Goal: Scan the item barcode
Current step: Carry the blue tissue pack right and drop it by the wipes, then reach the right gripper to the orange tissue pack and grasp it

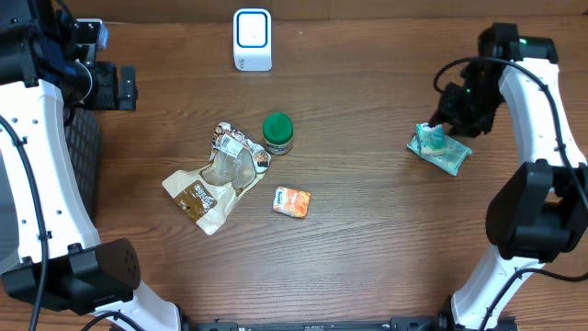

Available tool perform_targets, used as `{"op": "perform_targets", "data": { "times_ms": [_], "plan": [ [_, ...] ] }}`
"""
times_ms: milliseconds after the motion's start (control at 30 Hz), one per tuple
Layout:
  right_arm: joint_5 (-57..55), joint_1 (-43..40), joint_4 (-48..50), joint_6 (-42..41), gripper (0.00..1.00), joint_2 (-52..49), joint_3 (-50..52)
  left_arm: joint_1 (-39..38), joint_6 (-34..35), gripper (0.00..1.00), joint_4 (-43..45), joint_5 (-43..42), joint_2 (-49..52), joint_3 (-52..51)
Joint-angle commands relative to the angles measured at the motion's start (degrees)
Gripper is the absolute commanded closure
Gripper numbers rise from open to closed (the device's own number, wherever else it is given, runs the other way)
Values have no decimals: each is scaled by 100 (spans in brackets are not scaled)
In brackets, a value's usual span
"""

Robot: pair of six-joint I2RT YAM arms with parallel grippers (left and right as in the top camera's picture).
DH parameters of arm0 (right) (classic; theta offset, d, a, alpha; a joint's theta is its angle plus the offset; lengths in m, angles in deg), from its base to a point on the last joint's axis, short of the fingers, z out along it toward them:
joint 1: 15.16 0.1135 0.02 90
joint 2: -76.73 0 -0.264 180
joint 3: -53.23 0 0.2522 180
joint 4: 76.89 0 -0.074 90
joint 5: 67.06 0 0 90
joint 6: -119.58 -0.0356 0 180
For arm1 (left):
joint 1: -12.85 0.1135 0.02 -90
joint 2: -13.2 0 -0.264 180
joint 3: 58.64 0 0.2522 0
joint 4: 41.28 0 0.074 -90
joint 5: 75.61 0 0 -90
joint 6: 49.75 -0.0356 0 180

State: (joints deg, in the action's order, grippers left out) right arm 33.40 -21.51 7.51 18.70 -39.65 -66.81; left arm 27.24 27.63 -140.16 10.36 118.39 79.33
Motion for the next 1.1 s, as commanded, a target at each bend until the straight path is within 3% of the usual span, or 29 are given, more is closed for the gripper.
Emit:
{"op": "perform_targets", "data": {
  "times_ms": [0,200,300,833,1067],
  "plan": [
    [398,529,-72,251,56,393,-227,20,-111,0,7,-42,17,28],
    [420,1613,116,566,40,369,125,20,-111,1,7,-42,17,28],
    [400,1945,330,651,39,365,302,20,-111,0,4,-42,17,28],
    [785,3373,2302,1143,43,216,1899,20,-111,1,7,-42,17,28],
    [1858,3545,2636,1888,49,31,2533,20,-111,1,7,-42,17,28]
  ]
}}
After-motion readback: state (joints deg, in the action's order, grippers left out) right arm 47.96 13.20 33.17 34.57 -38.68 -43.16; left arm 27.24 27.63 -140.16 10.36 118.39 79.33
